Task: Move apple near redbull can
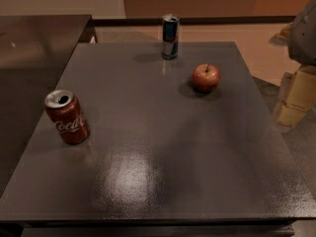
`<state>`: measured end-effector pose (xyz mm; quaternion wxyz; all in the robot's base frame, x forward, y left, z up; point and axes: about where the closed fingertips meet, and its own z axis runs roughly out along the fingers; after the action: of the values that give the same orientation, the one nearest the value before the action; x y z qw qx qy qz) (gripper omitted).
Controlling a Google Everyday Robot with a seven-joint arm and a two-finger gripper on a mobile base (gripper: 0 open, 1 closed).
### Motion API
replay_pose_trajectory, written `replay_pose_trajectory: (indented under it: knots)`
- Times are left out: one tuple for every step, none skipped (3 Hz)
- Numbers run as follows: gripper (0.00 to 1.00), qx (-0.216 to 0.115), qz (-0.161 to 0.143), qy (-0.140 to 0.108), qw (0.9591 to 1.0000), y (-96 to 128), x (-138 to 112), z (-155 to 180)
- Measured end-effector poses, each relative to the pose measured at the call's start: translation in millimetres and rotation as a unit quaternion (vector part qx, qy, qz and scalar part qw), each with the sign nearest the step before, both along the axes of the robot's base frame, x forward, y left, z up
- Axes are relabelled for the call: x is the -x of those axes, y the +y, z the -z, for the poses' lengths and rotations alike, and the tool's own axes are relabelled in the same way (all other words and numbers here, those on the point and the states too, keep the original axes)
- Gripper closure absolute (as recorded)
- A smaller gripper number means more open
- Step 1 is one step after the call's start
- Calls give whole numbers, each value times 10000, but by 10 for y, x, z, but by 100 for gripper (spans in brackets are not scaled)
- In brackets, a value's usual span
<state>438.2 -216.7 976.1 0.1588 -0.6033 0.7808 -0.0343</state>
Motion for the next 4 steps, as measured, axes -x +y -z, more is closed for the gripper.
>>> replay_pose_trajectory:
  knots:
    - [0, -20, 48, -62, 10000, 25, -31, 1]
    - [0, -95, 253, -119, 9996, 130, -254, 124]
    - [0, -382, 625, -118, 9972, 219, -598, 301]
    - [0, -729, 1000, -93, 9923, 263, -923, 523]
